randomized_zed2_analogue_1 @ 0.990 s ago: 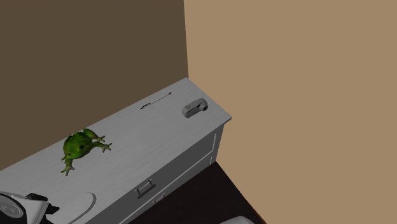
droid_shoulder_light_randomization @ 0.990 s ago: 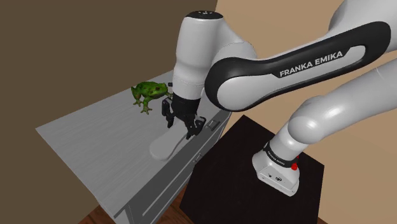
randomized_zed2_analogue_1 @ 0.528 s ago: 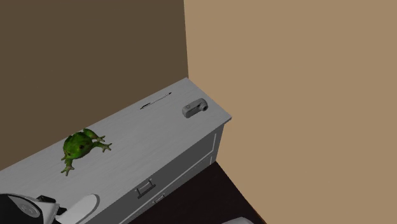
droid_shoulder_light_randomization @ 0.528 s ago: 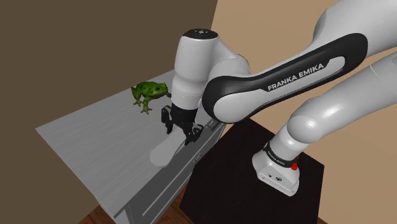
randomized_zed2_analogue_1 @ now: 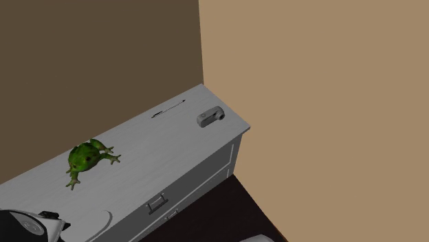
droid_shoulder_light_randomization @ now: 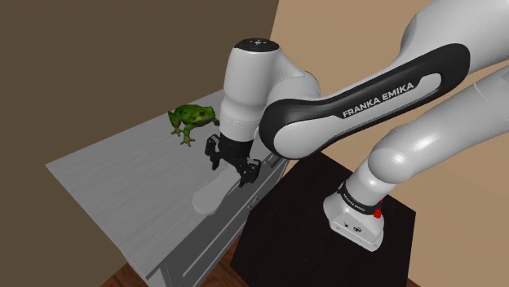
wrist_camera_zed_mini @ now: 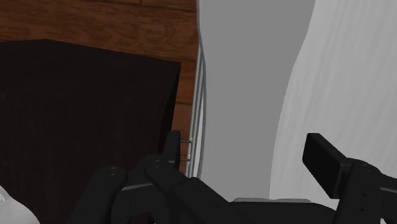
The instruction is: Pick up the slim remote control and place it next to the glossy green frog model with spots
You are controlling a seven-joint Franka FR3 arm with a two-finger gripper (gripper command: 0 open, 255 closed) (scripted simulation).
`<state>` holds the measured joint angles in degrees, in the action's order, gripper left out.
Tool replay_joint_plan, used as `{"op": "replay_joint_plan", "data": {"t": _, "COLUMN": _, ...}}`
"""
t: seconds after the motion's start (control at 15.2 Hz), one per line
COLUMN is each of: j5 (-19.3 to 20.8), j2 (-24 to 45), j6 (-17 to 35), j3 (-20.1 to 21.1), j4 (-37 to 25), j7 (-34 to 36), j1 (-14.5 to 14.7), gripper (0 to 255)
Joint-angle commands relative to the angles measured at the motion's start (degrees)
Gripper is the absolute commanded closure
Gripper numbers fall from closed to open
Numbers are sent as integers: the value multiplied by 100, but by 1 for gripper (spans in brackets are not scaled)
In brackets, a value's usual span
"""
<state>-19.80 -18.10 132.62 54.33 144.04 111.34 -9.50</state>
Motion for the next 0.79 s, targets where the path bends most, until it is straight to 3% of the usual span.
{"op": "replay_joint_plan", "data": {"t": 0.0, "j5": 0, "j2": 0, "j6": 0, "j3": 0, "j4": 0, "j7": 0, "j1": 0, "gripper": 0}}
{"op": "replay_joint_plan", "data": {"t": 0.2, "j5": 0, "j2": 0, "j6": 0, "j3": 0, "j4": 0, "j7": 0, "j1": 0, "gripper": 0}}
{"op": "replay_joint_plan", "data": {"t": 0.46, "j5": -194, "j2": -592, "j6": -905, "j3": -459, "j4": -358, "j7": -203, "j1": 241, "gripper": 0}}
{"op": "replay_joint_plan", "data": {"t": 0.73, "j5": -192, "j2": -591, "j6": -905, "j3": -462, "j4": -358, "j7": -201, "j1": 244, "gripper": 0}}
